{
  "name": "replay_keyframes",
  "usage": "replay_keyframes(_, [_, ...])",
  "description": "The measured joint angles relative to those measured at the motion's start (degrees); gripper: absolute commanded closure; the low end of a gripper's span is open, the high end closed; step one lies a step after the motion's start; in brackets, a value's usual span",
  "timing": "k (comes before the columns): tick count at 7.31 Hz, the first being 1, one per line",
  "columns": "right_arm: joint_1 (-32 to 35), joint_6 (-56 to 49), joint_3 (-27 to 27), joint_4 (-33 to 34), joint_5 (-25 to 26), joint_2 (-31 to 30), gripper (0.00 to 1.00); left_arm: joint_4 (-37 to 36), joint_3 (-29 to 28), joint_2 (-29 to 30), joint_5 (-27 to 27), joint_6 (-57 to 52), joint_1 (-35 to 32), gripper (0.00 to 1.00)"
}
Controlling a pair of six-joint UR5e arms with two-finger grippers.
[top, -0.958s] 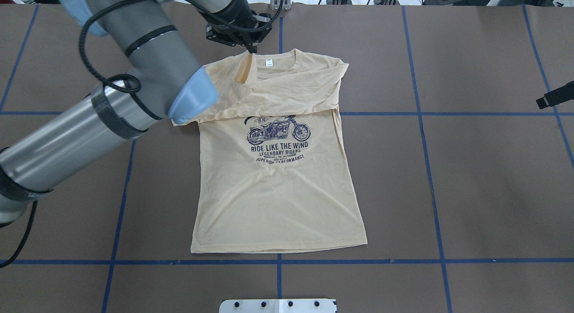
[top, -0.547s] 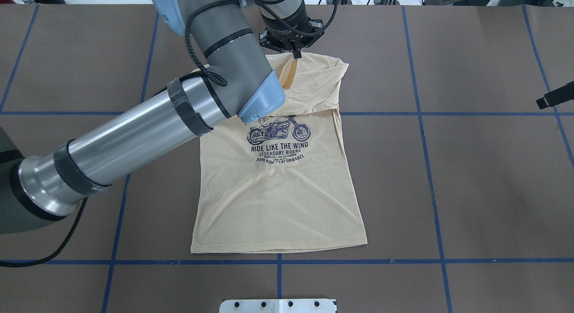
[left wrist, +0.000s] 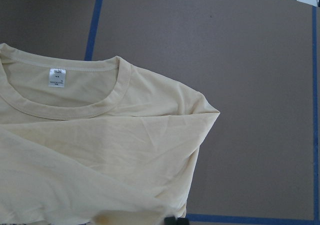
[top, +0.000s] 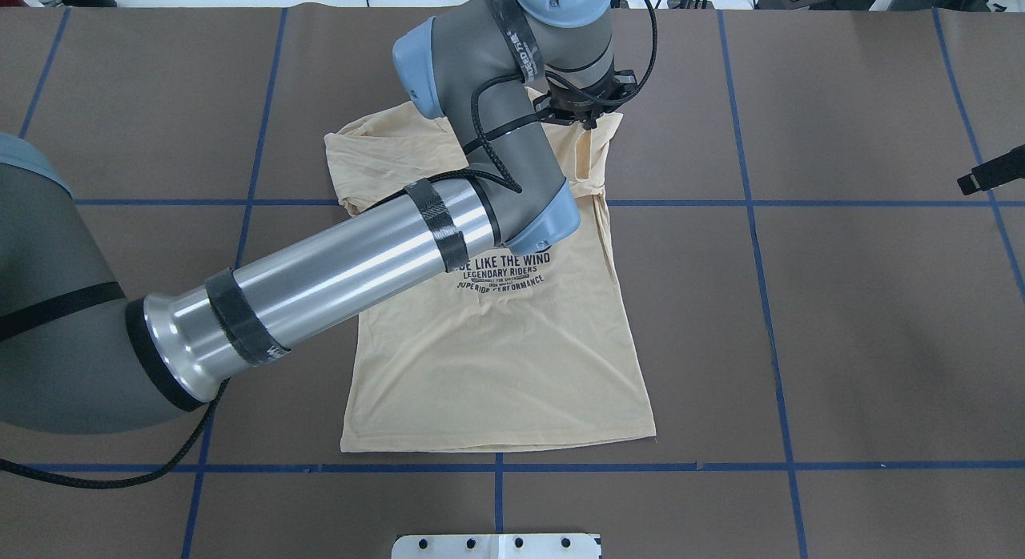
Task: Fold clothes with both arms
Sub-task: 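Carry the grasped sleeve with the left gripper across the shirt body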
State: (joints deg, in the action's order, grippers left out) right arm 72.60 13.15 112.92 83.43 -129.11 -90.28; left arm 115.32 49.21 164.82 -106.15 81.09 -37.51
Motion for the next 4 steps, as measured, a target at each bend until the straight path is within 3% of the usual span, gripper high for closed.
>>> replay_keyframes(1, [0.0, 0.02, -0.07, 0.02, 0.0, 0.04, 0.0, 3.76, -3.25, 1.14, 2.1, 1.62, 0.71, 0.29])
replay_keyframes(3, [0.0, 0.03, -0.14, 0.04, -0.05, 0.12, 0.0, 7.51, -5.63, 1.76, 3.55, 2.34, 1.54, 0.0])
replay_keyframes(4, [0.0, 0.03, -0.15, 0.06, -0.08, 0.21, 0.0, 8.01, -5.96, 1.79, 3.69, 1.59, 1.67, 0.0])
